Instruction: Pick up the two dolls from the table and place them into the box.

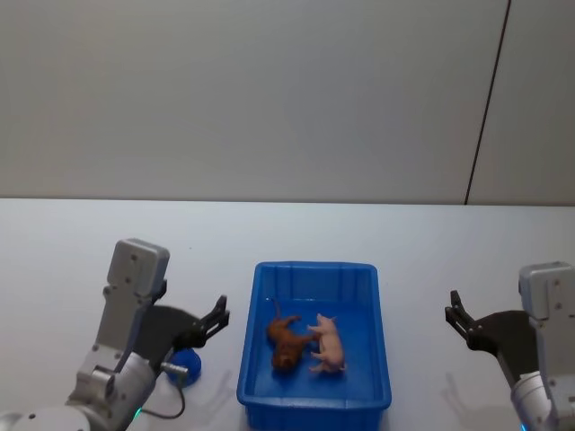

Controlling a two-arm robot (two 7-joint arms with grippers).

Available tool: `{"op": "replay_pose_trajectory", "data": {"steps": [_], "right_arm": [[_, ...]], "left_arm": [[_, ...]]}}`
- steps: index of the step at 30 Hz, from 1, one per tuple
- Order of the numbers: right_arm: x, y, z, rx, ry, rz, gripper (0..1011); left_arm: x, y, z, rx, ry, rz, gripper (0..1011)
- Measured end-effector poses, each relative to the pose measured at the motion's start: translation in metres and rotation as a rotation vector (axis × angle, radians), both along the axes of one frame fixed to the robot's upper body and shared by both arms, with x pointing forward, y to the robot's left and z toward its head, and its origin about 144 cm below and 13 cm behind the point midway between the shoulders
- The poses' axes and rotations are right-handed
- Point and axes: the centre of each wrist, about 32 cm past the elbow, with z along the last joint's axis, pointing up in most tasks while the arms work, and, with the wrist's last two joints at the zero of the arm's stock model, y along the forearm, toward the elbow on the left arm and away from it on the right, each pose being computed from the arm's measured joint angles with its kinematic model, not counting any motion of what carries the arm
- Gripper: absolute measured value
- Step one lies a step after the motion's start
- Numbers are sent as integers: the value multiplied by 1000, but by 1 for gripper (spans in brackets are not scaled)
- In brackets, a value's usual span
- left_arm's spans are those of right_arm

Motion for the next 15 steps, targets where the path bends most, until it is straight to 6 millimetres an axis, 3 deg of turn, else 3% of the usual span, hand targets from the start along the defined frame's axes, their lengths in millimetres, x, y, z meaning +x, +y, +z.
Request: {"op": "replay_pose_trajectory", "data": {"steps": [15], "right_arm": [[0,0,0,-1,-1,-2,1001]], "left_arm": [[-5,19,-22,6,153,26,1001]]}}
